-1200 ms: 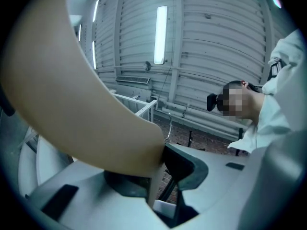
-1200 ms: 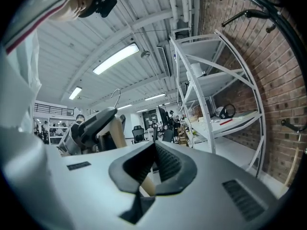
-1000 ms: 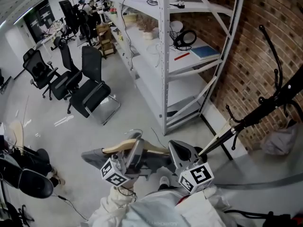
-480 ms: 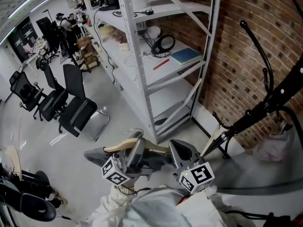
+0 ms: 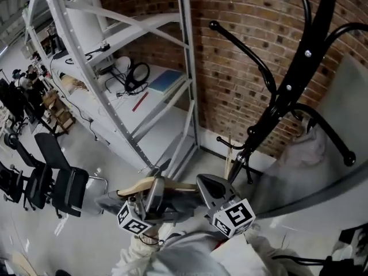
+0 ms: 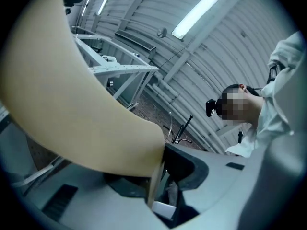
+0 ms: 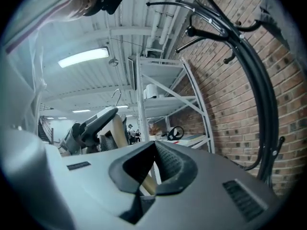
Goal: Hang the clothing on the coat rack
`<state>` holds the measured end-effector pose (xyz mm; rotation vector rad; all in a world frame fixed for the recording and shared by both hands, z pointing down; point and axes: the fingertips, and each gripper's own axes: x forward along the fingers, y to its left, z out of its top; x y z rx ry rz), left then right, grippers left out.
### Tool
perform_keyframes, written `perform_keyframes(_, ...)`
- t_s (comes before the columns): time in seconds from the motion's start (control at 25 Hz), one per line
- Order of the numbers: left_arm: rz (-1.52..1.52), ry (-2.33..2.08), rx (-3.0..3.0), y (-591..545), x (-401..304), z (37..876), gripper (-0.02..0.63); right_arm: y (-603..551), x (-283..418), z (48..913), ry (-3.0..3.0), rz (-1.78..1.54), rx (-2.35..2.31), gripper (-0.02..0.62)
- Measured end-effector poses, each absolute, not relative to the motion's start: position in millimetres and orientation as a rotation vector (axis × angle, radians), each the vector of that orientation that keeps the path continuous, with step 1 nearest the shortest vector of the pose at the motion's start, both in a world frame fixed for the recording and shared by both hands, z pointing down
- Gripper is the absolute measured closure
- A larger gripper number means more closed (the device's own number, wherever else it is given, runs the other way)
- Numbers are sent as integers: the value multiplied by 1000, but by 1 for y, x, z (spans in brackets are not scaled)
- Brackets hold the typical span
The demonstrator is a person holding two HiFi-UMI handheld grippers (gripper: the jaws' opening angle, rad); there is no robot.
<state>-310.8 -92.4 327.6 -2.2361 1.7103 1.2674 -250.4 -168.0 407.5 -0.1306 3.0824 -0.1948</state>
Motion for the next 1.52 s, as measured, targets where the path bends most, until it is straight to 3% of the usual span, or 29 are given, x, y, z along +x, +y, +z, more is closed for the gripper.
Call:
perform_keyframes(0.44, 1358, 1354, -2615, -130, -297, 330, 486, -180, -210, 403, 2994, -168, -693, 571)
perform_keyframes(0.96, 1359, 1003, -2937, -103, -257, 342, 486, -114, -155, 415, 2846, -196, -1174, 571)
perform_keyframes(1.52, 1367, 796, -3111, -84, -196, 347, 486, -76, -98, 419, 2747, -225, -1390, 571)
